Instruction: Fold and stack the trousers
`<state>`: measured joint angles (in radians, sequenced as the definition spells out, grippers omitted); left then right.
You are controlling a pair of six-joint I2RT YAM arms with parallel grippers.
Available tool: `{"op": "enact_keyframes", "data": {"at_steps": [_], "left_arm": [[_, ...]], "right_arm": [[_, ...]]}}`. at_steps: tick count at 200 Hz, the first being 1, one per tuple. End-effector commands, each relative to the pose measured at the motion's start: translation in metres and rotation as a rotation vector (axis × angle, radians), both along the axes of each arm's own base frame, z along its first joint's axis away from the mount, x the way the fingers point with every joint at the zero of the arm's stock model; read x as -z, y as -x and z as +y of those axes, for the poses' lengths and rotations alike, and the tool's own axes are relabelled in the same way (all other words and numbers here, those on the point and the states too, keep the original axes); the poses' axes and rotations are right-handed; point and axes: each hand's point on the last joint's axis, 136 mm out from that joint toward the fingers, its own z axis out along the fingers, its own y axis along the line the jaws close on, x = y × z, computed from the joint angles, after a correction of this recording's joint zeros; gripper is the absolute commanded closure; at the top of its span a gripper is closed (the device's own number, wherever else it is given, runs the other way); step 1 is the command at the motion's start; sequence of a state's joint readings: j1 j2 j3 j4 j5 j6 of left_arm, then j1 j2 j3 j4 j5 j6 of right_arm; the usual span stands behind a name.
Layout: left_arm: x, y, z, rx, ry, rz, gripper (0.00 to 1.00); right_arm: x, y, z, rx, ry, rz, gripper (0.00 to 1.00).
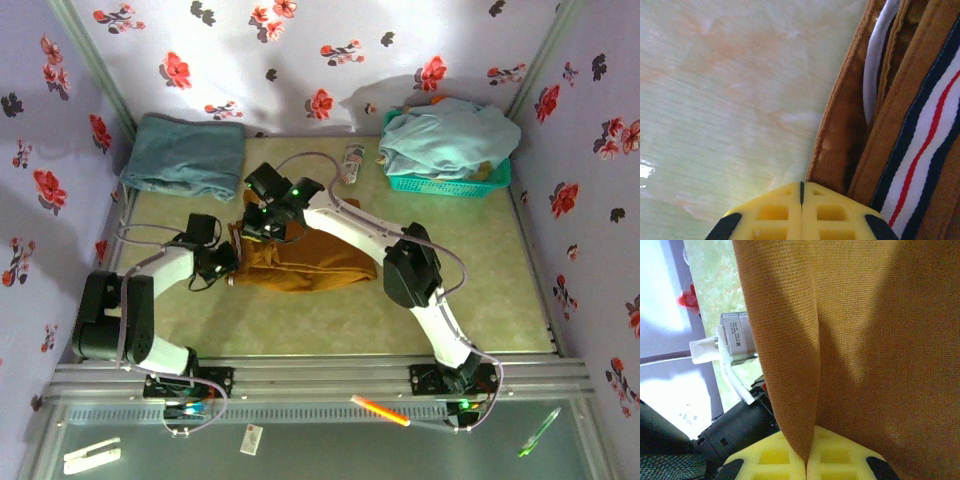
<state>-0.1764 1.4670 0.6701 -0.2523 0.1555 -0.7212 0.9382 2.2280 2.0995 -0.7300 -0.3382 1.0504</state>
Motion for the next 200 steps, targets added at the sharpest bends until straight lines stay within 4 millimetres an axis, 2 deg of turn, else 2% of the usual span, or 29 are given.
{"op": "enact_keyframes", "data": {"at_steps": [1,31,39,46,53,64,76,87,98,124,136,152,159,175,193,200], "left_arm": [[-0.006,-0.002,-0.007,0.028,0.041,-0.035,1.00],[-0.003,0.001,-0.006,0.017,0.043,-0.021,1.00],[-0.004,0.001,-0.005,0.008,0.044,-0.020,0.99],[-0.004,0.004,-0.001,-0.014,0.041,-0.005,0.89],[-0.005,0.008,0.006,-0.045,0.035,0.007,0.73],[-0.009,0.014,0.020,-0.110,0.030,0.019,0.62],[-0.016,0.024,0.035,-0.180,0.033,0.018,0.40],[-0.022,0.030,0.046,-0.228,0.039,-0.009,0.30],[-0.028,0.038,0.056,-0.278,0.038,-0.021,0.26],[-0.044,0.052,0.075,-0.352,0.010,-0.040,0.24],[-0.057,0.051,0.075,-0.345,0.008,-0.062,0.25],[-0.083,0.042,0.066,-0.297,0.037,-0.104,0.30],[-0.096,0.036,0.059,-0.264,0.043,-0.131,0.32],[-0.128,0.019,0.035,-0.164,0.043,-0.188,0.34],[-0.154,-0.001,-0.008,-0.029,0.058,-0.219,0.39],[-0.159,-0.008,-0.028,0.020,0.067,-0.228,0.42]], "right_arm": [[-0.013,0.014,0.026,-0.043,-0.074,0.016,1.00],[0.015,0.023,0.035,-0.058,-0.066,0.086,1.00],[0.019,0.024,0.037,-0.059,-0.072,0.094,0.92],[0.020,0.026,0.038,-0.061,-0.076,0.101,0.82],[0.021,0.026,0.038,-0.063,-0.079,0.104,0.71],[0.016,0.026,0.040,-0.071,-0.097,0.100,0.65],[0.006,0.027,0.043,-0.089,-0.132,0.096,0.58],[-0.006,0.025,0.039,-0.102,-0.136,0.058,0.53],[-0.017,0.024,0.029,-0.116,-0.108,0.009,0.49],[-0.040,0.013,-0.006,-0.086,-0.090,-0.047,0.49],[-0.055,0.007,-0.027,-0.060,-0.107,-0.078,0.50],[-0.067,-0.005,-0.062,-0.018,-0.093,-0.124,0.54],[-0.069,-0.011,-0.082,0.010,-0.078,-0.143,0.58],[-0.067,-0.024,-0.128,0.087,-0.051,-0.160,0.76],[-0.051,-0.038,-0.178,0.189,-0.027,-0.150,0.98],[-0.041,-0.041,-0.194,0.225,-0.018,-0.142,1.00]]}}
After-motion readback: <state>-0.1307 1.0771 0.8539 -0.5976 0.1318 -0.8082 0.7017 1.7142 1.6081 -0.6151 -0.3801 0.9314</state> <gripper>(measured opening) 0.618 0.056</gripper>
